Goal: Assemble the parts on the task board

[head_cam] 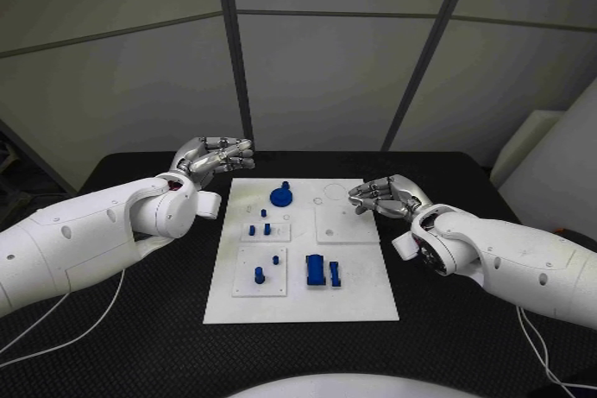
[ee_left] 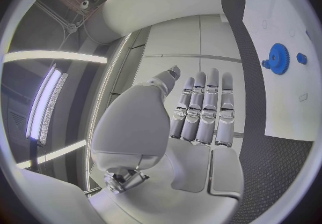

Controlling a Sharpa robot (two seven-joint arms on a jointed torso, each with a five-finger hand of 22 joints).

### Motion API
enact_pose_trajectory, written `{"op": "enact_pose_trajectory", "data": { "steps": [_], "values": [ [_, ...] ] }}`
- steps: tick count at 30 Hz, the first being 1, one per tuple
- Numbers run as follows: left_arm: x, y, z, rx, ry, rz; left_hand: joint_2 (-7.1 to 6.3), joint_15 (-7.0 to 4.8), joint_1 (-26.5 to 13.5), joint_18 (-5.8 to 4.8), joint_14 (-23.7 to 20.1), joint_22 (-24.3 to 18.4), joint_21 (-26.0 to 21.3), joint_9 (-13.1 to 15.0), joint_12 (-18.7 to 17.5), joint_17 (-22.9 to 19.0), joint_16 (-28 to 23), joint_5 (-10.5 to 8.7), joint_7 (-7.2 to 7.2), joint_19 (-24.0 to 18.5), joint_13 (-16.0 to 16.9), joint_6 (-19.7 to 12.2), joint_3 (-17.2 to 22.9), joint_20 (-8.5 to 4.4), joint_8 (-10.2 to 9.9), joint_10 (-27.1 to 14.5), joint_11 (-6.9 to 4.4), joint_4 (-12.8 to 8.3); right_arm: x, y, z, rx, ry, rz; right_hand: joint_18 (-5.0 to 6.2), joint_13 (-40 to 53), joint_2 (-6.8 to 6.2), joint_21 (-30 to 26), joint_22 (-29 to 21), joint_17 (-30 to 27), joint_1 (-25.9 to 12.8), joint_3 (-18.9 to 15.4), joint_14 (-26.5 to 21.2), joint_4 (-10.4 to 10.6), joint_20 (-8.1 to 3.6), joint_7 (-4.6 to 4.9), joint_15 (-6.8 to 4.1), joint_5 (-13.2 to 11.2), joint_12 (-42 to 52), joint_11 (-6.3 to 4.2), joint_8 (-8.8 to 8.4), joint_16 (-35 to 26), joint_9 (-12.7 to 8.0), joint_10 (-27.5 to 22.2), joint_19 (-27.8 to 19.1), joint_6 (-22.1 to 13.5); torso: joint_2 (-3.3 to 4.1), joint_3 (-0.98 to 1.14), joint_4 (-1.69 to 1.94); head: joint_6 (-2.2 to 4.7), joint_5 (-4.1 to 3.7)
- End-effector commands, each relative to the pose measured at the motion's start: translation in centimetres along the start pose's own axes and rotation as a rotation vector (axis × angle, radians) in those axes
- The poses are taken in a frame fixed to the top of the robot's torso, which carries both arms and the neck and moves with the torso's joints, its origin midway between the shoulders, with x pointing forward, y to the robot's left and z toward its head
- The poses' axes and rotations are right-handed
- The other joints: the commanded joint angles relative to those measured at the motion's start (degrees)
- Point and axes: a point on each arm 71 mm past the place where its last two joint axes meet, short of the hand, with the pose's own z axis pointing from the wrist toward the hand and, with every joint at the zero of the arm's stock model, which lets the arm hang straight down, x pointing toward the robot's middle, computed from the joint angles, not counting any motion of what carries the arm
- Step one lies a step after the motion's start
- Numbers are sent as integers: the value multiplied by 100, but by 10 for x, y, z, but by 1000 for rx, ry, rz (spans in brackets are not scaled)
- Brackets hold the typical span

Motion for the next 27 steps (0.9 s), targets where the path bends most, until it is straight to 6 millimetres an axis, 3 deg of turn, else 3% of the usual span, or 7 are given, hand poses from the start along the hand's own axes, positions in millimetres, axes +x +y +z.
{"op": "enact_pose_trajectory", "data": {
  "steps": [1,7,8,12,23,26,27],
  "values": [
    [-7,0,5,36,-96,-37,-35,142,-18,-26,-191,-465,-206,-14,-387,-253,-633,-27,-32,-413,2,-95,-109,184,-177,-51,148,50,-1,3,7,-63,-17,134,49,-517,-8,-405,-308,-470,23,76,-51,2,173,41,103,30,-224,87,-130,-585,-233,37,-14,-1,-50,11,-23,105,-8],
    [-7,4,11,35,-149,-27,77,363,36,-67,-541,-1226,-215,-18,-904,-649,-1332,-12,-170,-1334,-5,-228,-433,365,-407,-420,333,49,1,5,18,-84,-40,161,84,-1321,10,-1060,-879,-1302,-142,201,-49,-204,327,21,251,43,-575,215,-129,-1352,-733,19,134,-83,-35,24,-20,229,-15],
    [-2,5,10,9,-75,-18,251,62,-2286,-329,-2076,-1853,-550,-388,-1354,-778,-1482,-259,-400,-2270,-364,-1850,-879,-142,-774,-2128,8,-326,1,1,15,-34,-33,91,-295,-1467,-225,-1339,-1378,-1626,-2735,316,-1750,-480,-164,-294,-29,-303,-762,-106,-493,-1447,-984,-1708,-1215,-1669,-34,14,-17,171,-15],
    [2,6,7,11,-82,-13,355,-24,-3000,-336,-2578,-2180,-550,-388,-1354,-1195,-1607,-343,-473,-2697,-364,-2385,-1064,-294,-774,-2695,-91,-326,2,4,14,-44,-51,109,-295,-1625,-225,-1530,-1623,-1855,-3583,316,-2248,-609,-267,-382,-82,-380,-864,-165,-493,-1874,-1139,-2230,-1611,-2163,-64,40,16,243,-20],
    [47,18,-19,31,-143,33,767,-626,-4718,-611,-3725,-2700,-550,-388,-1354,-1195,-2010,-863,-944,-3448,-364,-3602,-1418,-662,-774,-3975,-333,-326,10,36,-6,-94,-227,262,-518,-2047,-225,-1779,-2032,-2147,-5536,316,-3509,-836,-613,-620,-597,-625,-1298,-752,-493,-1874,-1734,-3524,-2618,-3361,-279,228,259,762,-55],
    [62,21,-30,38,-162,50,767,-626,-5091,-615,-3975,-2813,-550,-388,-1354,-1195,-2010,-863,-944,-3611,-364,-3864,-1495,-742,-774,-4254,-746,-326,13,44,-15,-92,-280,301,-518,-2047,-225,-2206,-2116,-2206,-5935,316,-3767,-1246,-681,-1032,-597,-1043,-1298,-752,-493,-1874,-1734,-3785,-2825,-3605,-305,250,288,825,-59],
    [65,21,-32,40,-166,54,767,-626,-5160,-1098,-4021,-2834,-550,-388,-1354,-1195,-2010,-863,-944,-3641,-364,-3914,-1510,-757,-774,-4303,-746,-326,14,46,-17,-91,-292,310,-522,-2047,-225,-2206,-2136,-2220,-6036,316,-3830,-1246,-701,-1032,-597,-1043,-1298,-752,-493,-1874,-1734,-3854,-2874,-3667,-307,252,291,830,-60]
  ]
}}
